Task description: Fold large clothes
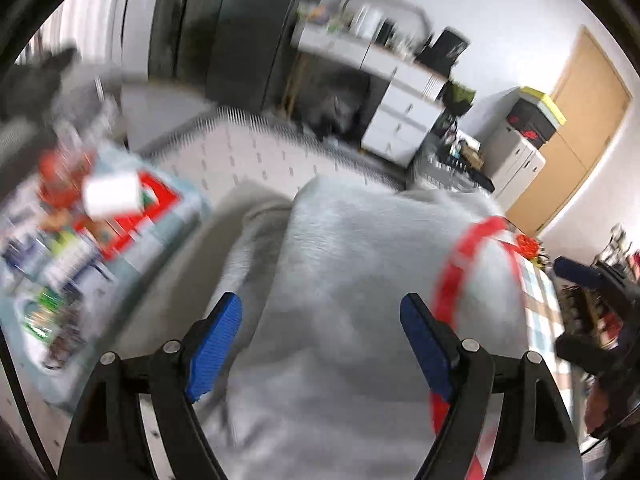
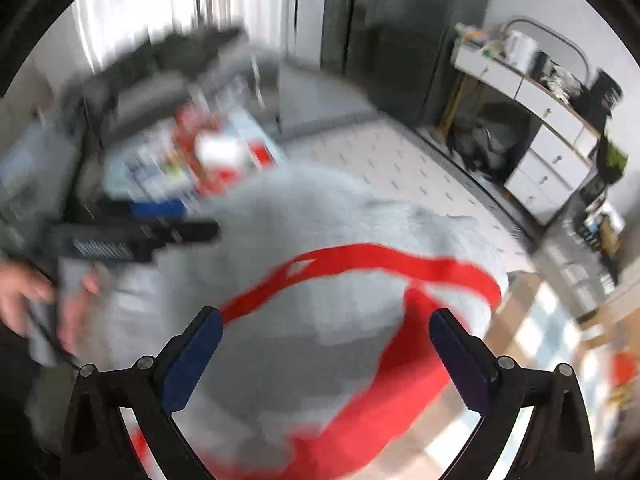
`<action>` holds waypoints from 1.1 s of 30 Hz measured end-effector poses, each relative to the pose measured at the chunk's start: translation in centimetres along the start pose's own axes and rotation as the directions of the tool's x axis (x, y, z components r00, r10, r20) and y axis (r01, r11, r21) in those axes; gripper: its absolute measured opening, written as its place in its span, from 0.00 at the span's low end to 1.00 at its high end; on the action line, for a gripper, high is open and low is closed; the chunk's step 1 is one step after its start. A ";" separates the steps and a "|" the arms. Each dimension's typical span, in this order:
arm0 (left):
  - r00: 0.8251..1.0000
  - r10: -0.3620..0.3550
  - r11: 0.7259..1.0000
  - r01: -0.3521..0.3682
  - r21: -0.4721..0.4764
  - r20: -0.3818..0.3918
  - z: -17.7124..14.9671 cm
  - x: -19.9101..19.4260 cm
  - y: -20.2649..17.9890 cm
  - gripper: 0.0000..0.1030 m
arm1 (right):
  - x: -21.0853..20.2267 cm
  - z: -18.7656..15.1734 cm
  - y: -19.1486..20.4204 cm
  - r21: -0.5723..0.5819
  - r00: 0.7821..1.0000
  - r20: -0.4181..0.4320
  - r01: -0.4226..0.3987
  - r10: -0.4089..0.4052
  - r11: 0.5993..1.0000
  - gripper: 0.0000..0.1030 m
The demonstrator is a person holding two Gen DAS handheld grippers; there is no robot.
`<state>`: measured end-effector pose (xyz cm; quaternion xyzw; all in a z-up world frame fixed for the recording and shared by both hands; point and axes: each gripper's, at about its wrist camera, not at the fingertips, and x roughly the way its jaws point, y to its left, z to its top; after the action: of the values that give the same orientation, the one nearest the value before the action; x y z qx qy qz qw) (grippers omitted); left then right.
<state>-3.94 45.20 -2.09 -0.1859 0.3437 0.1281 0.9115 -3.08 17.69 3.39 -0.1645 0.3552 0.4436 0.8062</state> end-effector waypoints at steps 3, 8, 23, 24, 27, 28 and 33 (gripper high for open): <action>0.990 0.036 0.998 -0.042 0.040 0.138 -2.7 -6.3 -3.1 0.76 | -6.6 -3.7 1.7 0.031 0.985 0.172 -0.029 0.023 0.999 1.00; 0.948 0.171 0.977 -0.199 0.079 0.267 -6.9 -12.5 -8.1 0.82 | -13.0 -9.7 4.8 0.070 0.953 0.302 -0.040 0.017 0.997 1.00; 0.880 0.173 0.960 -0.251 0.124 0.442 -15.2 -16.2 -12.5 0.86 | -21.6 -23.1 8.7 0.259 0.822 0.556 -0.026 -0.127 0.966 1.00; 0.881 0.162 0.962 -0.241 0.126 0.444 -15.4 -16.2 -12.6 0.86 | -21.5 -23.6 8.9 0.266 0.821 0.554 -0.013 -0.142 0.964 1.00; 0.869 0.159 0.962 -0.243 0.124 0.468 -16.0 -16.6 -13.1 0.86 | -21.2 -25.3 9.4 0.279 0.821 0.548 0.000 -0.159 0.960 1.00; 0.865 0.163 0.961 -0.248 0.121 0.474 -16.1 -16.6 -13.1 0.86 | -21.1 -25.7 9.5 0.282 0.820 0.547 0.012 -0.172 0.959 1.00; 0.859 0.178 0.959 -0.260 0.110 0.481 -16.7 -16.5 -13.3 0.86 | -21.7 -27.0 10.6 0.255 0.802 0.555 0.089 -0.222 0.963 1.00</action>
<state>-20.89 24.37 0.75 -0.0304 0.1433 0.2420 0.9591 -31.09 -5.15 0.75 0.0381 0.1244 0.3632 0.9226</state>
